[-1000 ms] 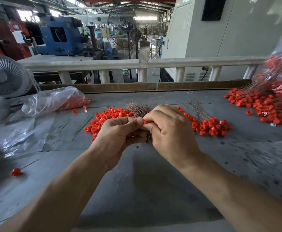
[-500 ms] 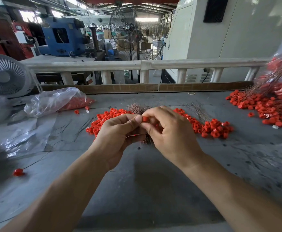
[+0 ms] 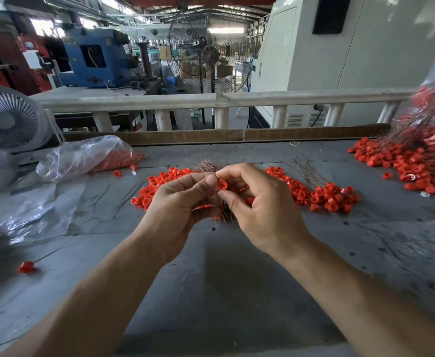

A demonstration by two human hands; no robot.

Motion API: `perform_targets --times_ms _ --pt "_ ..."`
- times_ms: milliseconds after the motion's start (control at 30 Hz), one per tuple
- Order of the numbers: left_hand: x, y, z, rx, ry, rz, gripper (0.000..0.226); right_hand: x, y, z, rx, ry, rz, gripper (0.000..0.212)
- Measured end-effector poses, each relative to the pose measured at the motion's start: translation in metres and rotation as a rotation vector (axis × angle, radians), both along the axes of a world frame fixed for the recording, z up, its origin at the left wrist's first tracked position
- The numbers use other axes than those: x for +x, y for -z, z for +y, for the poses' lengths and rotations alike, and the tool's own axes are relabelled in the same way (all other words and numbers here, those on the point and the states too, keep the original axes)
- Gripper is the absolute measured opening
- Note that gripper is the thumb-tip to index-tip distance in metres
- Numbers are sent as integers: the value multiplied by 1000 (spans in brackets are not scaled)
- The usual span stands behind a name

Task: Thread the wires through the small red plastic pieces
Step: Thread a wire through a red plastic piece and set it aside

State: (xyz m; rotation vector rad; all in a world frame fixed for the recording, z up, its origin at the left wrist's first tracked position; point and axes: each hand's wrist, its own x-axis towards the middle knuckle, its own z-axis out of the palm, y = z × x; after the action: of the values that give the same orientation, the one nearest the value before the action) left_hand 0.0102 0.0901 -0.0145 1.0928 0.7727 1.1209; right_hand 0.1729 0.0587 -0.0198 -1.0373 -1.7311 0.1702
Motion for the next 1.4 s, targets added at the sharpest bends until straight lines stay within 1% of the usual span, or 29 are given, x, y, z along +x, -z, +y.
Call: perform_targets --times_ms 67,167,333,467,567,700,767,833,900,967,1033,1133,1200,1300,1400 --pt "0 1 1 23 -8 8 30 0 1 0 -26 -3 14 21" --pt "-2 2 3 44 -33 21 23 -1 1 -1 -47 20 -2 21" --pt "-2 4 5 61 -49 38 23 -2 1 -1 -59 46 4 16" --pt "-3 4 6 52 -77 -7 27 -2 2 0 -104 59 40 12" --pt "-6 2 9 42 -106 -53 26 0 4 1 -191 11 98 8" --pt "-6 3 9 43 -166 -61 19 1 4 2 -350 -147 210 7" --pt "-5 4 9 44 -182 -66 14 1 4 3 -360 -172 222 7" --pt "-5 4 9 38 -186 -77 15 1 5 3 -356 -171 219 7" --pt "-5 3 9 27 -209 -86 15 3 6 4 -353 -148 208 8" --pt "-5 3 9 11 -254 -80 7 5 7 5 -344 -111 196 10" --pt "-6 3 9 -5 -289 -38 3 7 7 5 -311 -65 141 12" --pt "-7 4 10 0 -291 32 5 8 6 5 -249 7 -17 11" --pt "-8 4 10 29 -293 47 6 10 6 6 -214 41 -73 10" --pt "-9 4 11 76 -286 81 9 18 6 9 -171 121 -112 8" --pt "-9 4 12 94 -297 155 11 33 3 15 -135 286 -121 7"
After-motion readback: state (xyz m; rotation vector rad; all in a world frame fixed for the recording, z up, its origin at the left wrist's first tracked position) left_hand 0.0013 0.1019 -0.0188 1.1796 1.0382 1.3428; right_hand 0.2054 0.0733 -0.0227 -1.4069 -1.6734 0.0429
